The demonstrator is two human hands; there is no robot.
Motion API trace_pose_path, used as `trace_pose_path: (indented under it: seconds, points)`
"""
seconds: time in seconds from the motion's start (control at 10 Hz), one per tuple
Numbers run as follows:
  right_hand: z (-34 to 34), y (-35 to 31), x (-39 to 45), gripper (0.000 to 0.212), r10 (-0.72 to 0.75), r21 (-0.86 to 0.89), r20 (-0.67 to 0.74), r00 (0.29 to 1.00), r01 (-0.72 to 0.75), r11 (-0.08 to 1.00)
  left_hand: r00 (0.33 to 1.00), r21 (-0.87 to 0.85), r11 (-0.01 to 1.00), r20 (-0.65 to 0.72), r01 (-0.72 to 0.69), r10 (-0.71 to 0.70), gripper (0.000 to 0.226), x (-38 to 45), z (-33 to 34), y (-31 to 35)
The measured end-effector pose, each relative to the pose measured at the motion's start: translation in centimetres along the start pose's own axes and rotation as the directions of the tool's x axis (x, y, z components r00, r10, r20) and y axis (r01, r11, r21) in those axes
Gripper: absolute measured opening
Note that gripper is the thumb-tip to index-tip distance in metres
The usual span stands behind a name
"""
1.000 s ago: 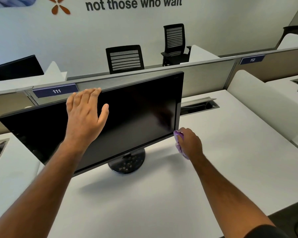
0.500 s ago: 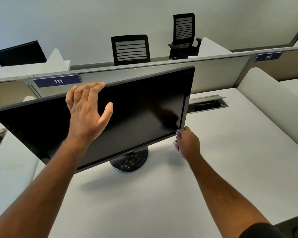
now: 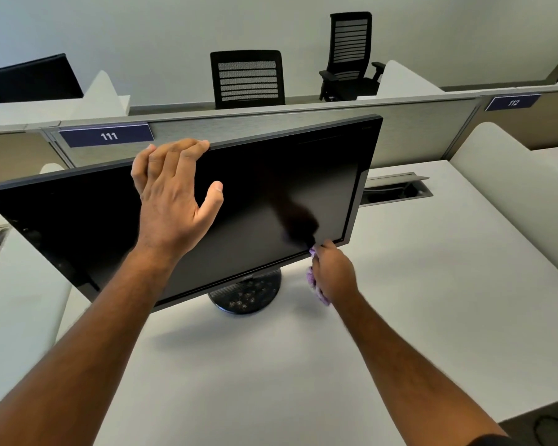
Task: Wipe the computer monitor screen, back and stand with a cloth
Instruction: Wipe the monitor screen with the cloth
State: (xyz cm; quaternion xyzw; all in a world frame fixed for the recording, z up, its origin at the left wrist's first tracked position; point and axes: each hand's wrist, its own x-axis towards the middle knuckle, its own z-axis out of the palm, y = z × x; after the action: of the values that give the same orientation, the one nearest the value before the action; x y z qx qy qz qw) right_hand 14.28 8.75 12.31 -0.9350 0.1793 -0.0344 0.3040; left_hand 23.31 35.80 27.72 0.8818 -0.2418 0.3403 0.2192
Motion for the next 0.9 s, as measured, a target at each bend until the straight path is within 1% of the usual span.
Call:
trace_pose_path:
  seconds: [0.1,0.2,0.3,0.4,0.5,0.6,0.7,0.9]
  points:
    - [1.4,-1.3,-0.6,0.013,-0.056,0.019,0.029,0.998,0.056,0.998,1.0,0.011,1.0,-0.002,-0.004,0.004,0.053,-0.1,-0.1,0.1]
    - [3.0,-3.1,-1.5,0.009,-0.155,-0.017,0.118,0.981,0.158,0.987,1.0,0.009,1.0,0.002,0.0,0.0,0.053,-0.2,-0.4,0.2]
    - [3.6,-2.9,-1.3,0.01,-0.201,-0.096,0.162,0.966,0.218,0.971,1.0,0.018,1.0,0.006,-0.001,0.001,0.054,-0.4,-0.6,0.2]
    - [2.3,-0.3,0.0,0.025,-0.258,-0.147,0.142,0.956,0.278,0.949,0.999,0.016,1.0,0.038,-0.016,0.016,0.055,-0.5,-1.1,0.1]
    - [0.7,1.7,1.4,0.025,-0.222,-0.262,0.11,0.969,0.243,0.934,0.999,0.021,1.0,0.048,-0.021,0.02,0.056,-0.6,-1.4,0.0]
    - [-0.2,2.7,2.1,0.022,-0.19,-0.311,0.085,0.978,0.208,0.927,0.998,0.03,0.999,0.058,-0.019,0.017,0.056,-0.6,-1.5,0.2]
    - [0.7,1.4,1.0,0.019,0.002,0.05,0.088,0.996,-0.007,0.999,0.998,0.043,0.999,0.059,-0.013,0.01,0.056,-0.7,-1.5,0.4]
    - [3.6,-2.0,-0.7,0.022,-0.077,0.055,0.065,0.995,0.073,0.996,0.998,0.051,0.999,0.069,-0.015,0.012,0.058,-0.7,-1.6,0.4]
